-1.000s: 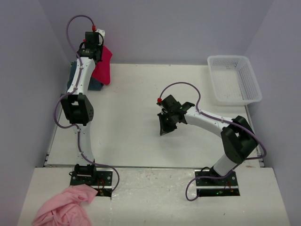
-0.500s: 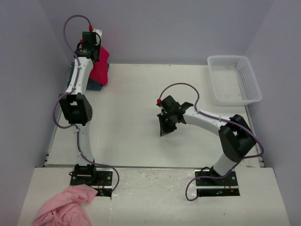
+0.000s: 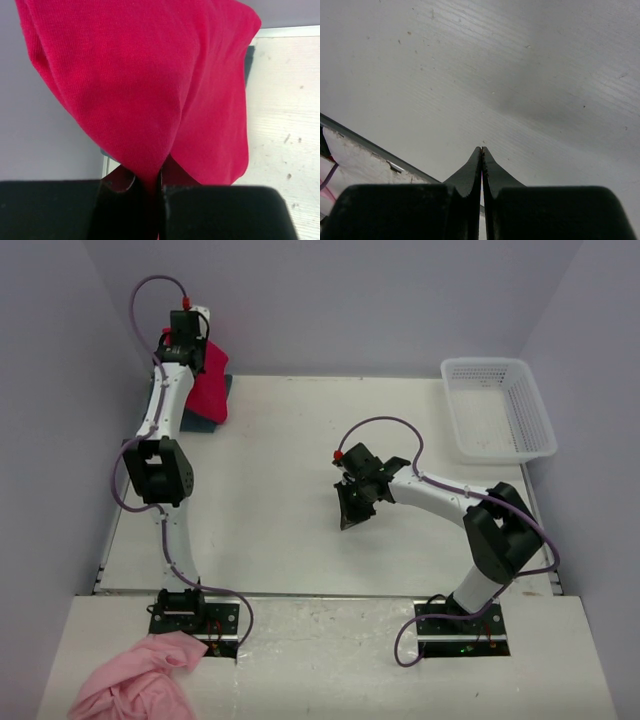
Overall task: Fold and stack the t-shirts
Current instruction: Put the neatly folded tshirt into the corner of the board with the left arm
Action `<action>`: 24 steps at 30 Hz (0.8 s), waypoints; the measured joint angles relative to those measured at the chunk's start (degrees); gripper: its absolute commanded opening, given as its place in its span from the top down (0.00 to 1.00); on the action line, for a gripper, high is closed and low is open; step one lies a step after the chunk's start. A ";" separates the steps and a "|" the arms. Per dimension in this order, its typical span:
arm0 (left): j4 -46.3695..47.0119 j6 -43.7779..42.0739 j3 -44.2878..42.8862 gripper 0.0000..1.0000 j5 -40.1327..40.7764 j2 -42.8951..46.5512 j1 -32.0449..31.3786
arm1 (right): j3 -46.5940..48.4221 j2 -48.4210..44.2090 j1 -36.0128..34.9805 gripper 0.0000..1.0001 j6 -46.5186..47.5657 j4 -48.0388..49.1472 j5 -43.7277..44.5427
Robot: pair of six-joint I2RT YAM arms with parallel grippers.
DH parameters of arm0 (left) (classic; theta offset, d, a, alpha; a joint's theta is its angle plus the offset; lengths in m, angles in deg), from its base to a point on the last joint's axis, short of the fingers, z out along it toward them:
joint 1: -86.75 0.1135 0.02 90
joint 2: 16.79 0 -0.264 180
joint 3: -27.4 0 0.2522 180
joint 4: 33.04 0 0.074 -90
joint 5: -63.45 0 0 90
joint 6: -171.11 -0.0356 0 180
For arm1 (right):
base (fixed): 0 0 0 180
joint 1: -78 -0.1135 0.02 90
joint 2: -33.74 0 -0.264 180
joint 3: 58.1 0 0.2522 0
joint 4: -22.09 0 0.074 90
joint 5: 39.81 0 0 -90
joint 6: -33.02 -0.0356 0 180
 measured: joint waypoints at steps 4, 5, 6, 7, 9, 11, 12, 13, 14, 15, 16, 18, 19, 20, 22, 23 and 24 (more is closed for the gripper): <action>1.92 -0.02 2.12 1.00 1.07 -0.09 1.46 | 0.00 0.59 0.00 1.00 0.00 0.00 -0.02; 2.38 -0.04 2.45 1.00 1.44 -0.33 1.79 | 0.07 0.87 0.00 1.00 0.00 0.00 0.00; 2.95 -0.09 2.64 1.00 1.79 -0.74 2.14 | 0.11 1.16 0.00 1.00 0.02 0.00 -0.04; 3.48 -0.31 2.75 1.00 2.10 -1.31 2.43 | 0.11 1.44 0.00 1.00 0.02 -0.02 -0.02; 4.87 -0.63 2.97 1.00 3.04 -2.73 2.86 | 0.17 1.90 0.00 1.00 0.04 0.00 -0.04; 6.54 -1.03 3.87 1.00 3.91 -3.96 3.13 | 0.35 2.45 0.00 1.00 0.04 0.00 -0.04; 7.32 -1.20 4.35 1.00 4.35 -4.59 3.26 | 0.44 2.71 0.00 1.00 0.04 0.00 -0.04; 7.91 -1.44 4.81 1.00 4.70 -5.18 3.39 | 0.46 2.91 0.00 1.00 0.04 0.02 -0.04; 8.57 -1.81 5.22 1.00 5.27 -5.77 3.43 | 0.46 3.02 0.00 1.00 0.04 0.00 -0.04; 9.07 -2.03 5.51 1.00 5.70 -6.27 3.50 | 0.46 3.08 0.00 1.00 0.04 -0.02 -0.07; 9.66 -2.36 5.75 1.00 6.21 -6.80 3.54 | 0.46 3.08 0.00 1.00 0.07 -0.02 -0.04; 10.91 -2.54 6.16 1.00 7.21 -7.45 3.61 | 0.52 3.08 0.00 1.00 0.04 0.00 -0.07; 11.69 -2.60 6.51 1.00 7.72 -7.63 3.65 | 0.52 3.08 0.00 1.00 0.07 0.00 -0.07; 12.28 -2.80 6.67 1.00 8.22 -7.74 3.69 | 0.55 3.08 0.00 1.00 0.07 0.00 -0.07; 13.84 -3.28 6.93 1.00 9.20 -7.93 3.78 | 0.55 3.10 0.00 1.00 0.09 0.00 -0.07; 14.43 -3.43 7.04 1.00 9.55 -7.96 3.80 | 0.55 3.10 0.00 1.00 0.09 0.00 -0.07; 15.39 -3.76 7.23 1.00 10.03 -8.00 3.82 | 0.55 3.10 0.00 1.00 0.11 0.02 -0.07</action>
